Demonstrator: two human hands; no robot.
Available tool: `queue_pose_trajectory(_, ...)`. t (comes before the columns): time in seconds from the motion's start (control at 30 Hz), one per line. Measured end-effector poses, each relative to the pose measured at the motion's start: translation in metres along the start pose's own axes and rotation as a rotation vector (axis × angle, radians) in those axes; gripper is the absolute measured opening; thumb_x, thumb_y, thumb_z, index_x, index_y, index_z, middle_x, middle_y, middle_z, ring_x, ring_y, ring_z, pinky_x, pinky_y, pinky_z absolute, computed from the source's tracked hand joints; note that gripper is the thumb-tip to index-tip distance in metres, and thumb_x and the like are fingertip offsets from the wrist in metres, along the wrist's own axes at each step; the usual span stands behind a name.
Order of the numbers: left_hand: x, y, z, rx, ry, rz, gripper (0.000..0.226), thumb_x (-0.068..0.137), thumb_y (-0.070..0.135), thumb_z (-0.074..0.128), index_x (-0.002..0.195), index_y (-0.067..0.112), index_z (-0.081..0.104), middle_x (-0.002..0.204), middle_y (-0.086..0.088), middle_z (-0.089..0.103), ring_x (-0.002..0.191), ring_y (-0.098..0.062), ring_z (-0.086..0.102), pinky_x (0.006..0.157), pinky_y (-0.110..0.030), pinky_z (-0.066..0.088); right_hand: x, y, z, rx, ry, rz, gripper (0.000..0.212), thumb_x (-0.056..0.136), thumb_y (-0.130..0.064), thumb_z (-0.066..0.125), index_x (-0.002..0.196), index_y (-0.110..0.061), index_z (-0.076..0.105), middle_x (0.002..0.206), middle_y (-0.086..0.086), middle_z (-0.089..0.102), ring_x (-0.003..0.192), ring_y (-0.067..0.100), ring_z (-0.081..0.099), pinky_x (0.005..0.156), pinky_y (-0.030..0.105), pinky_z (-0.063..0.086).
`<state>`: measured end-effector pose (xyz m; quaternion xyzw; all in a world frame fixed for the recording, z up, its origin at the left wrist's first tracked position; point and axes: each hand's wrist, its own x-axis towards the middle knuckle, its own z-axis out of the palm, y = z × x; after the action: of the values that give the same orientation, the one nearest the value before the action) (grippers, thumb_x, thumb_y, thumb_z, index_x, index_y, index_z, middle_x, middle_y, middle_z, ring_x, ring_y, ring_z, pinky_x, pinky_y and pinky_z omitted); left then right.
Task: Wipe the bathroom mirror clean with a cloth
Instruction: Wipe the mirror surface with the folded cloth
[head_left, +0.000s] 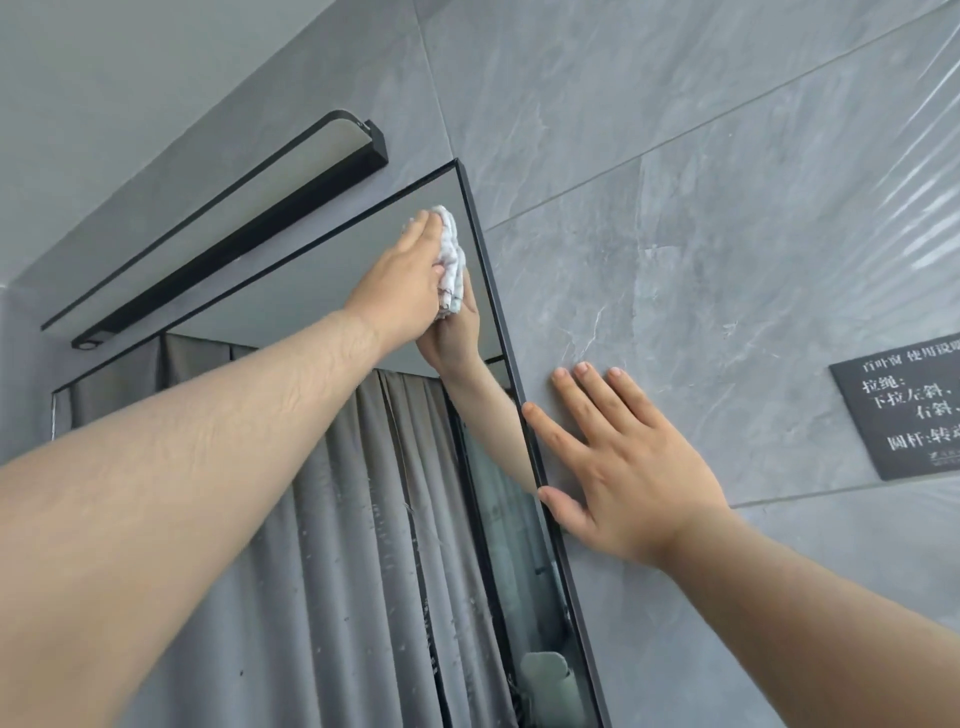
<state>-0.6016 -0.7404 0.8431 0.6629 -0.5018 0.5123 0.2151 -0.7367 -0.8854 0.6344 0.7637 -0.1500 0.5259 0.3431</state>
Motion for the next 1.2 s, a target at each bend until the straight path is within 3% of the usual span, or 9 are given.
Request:
queue_pose_trajectory(0.1,-0.040,-0.007,0.019,0.012,-0.037,0.027,0.060,0.105,0.022,0.037,0.158,0.017,0.009,0.166,-0.003,0.004,0.152,-0.023,0.013,0.122,-0.035,0.014,0.000,-0.001,0.000,0.000,-0.001,0.002,0.074,0.089,-0.058,0.039,0.150,-0.016,0.043,0.153,0.025,0.038,0.144,0.041,0.034,0.119,0.055,0.023)
queue_pose_trajectory(0.2,-0.088,-0.016,0.035,0.038,-0.006,0.085,0.056,0.104,0.024,0.042,0.155,0.009,0.025,0.163,-0.009,0.021,0.150,-0.022,0.019,0.123,-0.034,0.015,0.000,-0.001,0.000,0.005,0.003,0.006,0.075,0.089,-0.058,0.038,0.150,-0.016,0.044,0.153,0.025,0.038,0.144,0.041,0.034,0.119,0.055,0.022)
queue_pose_trajectory(0.3,-0.121,-0.027,0.050,0.090,0.077,0.197,0.052,0.099,0.032,0.043,0.139,-0.001,0.051,0.144,-0.017,0.051,0.136,-0.027,0.040,0.115,-0.038,0.029,0.000,-0.001,0.001,0.003,0.003,0.003,0.075,0.089,-0.058,0.038,0.150,-0.015,0.043,0.153,0.025,0.038,0.144,0.041,0.034,0.118,0.055,0.022)
queue_pose_trajectory(0.47,-0.129,-0.032,0.063,0.080,0.119,0.233,0.049,0.096,0.029,0.043,0.130,-0.003,0.058,0.130,-0.015,0.057,0.120,-0.028,0.050,0.100,-0.043,0.046,0.000,-0.001,0.000,-0.006,0.018,0.002,0.075,0.089,-0.057,0.039,0.150,-0.013,0.043,0.153,0.025,0.038,0.143,0.042,0.035,0.118,0.055,0.022)
queue_pose_trajectory(0.57,-0.089,-0.039,0.048,0.001,0.135,0.109,0.050,0.099,0.028,0.037,0.139,0.000,0.049,0.142,-0.016,0.050,0.127,-0.033,0.050,0.106,-0.044,0.043,0.000,-0.001,0.003,-0.019,0.027,0.001,0.076,0.089,-0.057,0.037,0.150,-0.012,0.044,0.153,0.025,0.038,0.143,0.042,0.035,0.118,0.055,0.022)
queue_pose_trajectory(0.73,-0.001,-0.051,0.012,0.035,0.050,-0.078,0.055,0.107,0.027,0.033,0.157,0.010,0.017,0.165,-0.011,0.014,0.149,-0.028,0.021,0.120,-0.033,0.017,0.002,0.001,0.002,-0.019,0.051,0.003,0.078,0.087,-0.056,0.040,0.149,-0.009,0.044,0.152,0.026,0.039,0.143,0.043,0.035,0.118,0.056,0.024)
queue_pose_trajectory(0.8,0.024,-0.051,-0.003,0.092,-0.004,-0.117,0.056,0.107,0.027,0.032,0.157,0.011,0.012,0.165,-0.011,0.010,0.148,-0.033,0.024,0.119,-0.039,0.022,0.002,-0.001,0.002,-0.020,0.039,0.001,0.078,0.087,-0.056,0.039,0.149,-0.008,0.043,0.153,0.027,0.038,0.143,0.043,0.034,0.119,0.056,0.022)
queue_pose_trajectory(0.97,0.036,-0.040,-0.009,0.127,0.001,-0.140,0.059,0.107,0.024,0.030,0.159,0.014,0.004,0.167,-0.005,0.002,0.148,-0.031,0.023,0.117,-0.038,0.022,0.000,-0.002,0.004,-0.050,0.042,0.015,0.078,0.089,-0.057,0.037,0.151,-0.009,0.040,0.154,0.027,0.036,0.145,0.042,0.031,0.120,0.056,0.021)
queue_pose_trajectory(1.2,-0.040,-0.032,0.024,0.075,-0.012,0.042,0.059,0.105,0.023,0.034,0.158,0.012,0.010,0.166,-0.009,0.006,0.152,-0.026,0.013,0.123,-0.040,0.017,0.001,-0.001,0.003,-0.071,0.025,0.015,0.079,0.090,-0.057,0.038,0.152,-0.009,0.037,0.155,0.025,0.034,0.146,0.041,0.029,0.121,0.055,0.017)
